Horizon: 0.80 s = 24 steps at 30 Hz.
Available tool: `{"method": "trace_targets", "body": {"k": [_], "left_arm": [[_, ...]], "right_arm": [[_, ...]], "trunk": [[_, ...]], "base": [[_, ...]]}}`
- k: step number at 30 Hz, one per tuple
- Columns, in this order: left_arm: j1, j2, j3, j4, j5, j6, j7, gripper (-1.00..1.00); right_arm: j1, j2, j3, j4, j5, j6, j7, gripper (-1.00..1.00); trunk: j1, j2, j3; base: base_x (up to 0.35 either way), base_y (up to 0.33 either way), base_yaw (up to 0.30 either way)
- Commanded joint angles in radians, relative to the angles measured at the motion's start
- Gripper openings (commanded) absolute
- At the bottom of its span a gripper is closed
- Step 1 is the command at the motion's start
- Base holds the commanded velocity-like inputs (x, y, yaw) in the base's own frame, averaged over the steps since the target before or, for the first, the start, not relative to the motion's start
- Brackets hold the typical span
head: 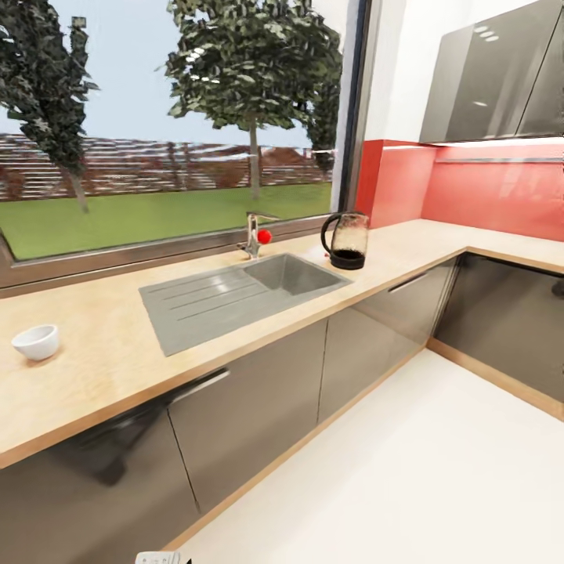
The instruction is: Set up a coffee station on the kitchen countertop: keep the coffee maker on the countertop, move the bottle of coffee from the kitchen shelf to the counter next to the coffee maker, place a paper coffee filter on top of the coffee maker, put the saucer next to the coffee maker with the coffee cup on the saucer, and place the electric kettle next to the coffee maker.
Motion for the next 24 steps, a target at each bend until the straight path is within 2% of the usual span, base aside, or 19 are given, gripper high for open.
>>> {"method": "trace_targets", "body": {"k": [1, 5, 10, 18, 24], "left_arm": [[-0.001, 0.001, -0.007, 0.001, 0.011, -0.004, -0.002, 1.00], [-0.001, 0.002, -0.007, 0.001, 0.011, -0.004, -0.002, 1.00], [-0.001, 0.002, -0.007, 0.002, 0.011, -0.004, -0.002, 1.00], [-0.001, 0.001, -0.007, 0.002, 0.011, -0.004, -0.002, 1.00], [-0.001, 0.001, -0.007, 0.001, 0.011, -0.004, -0.002, 1.00]], "right_arm": [[0.000, 0.000, -0.002, 0.000, 0.000, -0.003, 0.006, 1.00], [0.000, 0.000, -0.002, 0.000, 0.000, -0.003, 0.006, 1.00], [0.000, 0.000, -0.002, 0.000, 0.000, -0.003, 0.006, 1.00], [0.000, 0.000, -0.002, 0.000, 0.001, -0.003, 0.006, 1.00], [0.000, 0.000, -0.002, 0.000, 0.001, -0.003, 0.006, 1.00]], "trunk": [[0.000, 0.000, -0.001], [0.000, 0.000, -0.001], [0.000, 0.000, -0.001], [0.000, 0.000, -0.001], [0.000, 0.000, -0.001]], "base": [[0.061, -0.243, 0.000], [0.025, -0.208, 0.000], [0.004, -0.058, 0.016], [0.002, -0.023, 0.142], [0.068, -0.221, 0.030]]}}
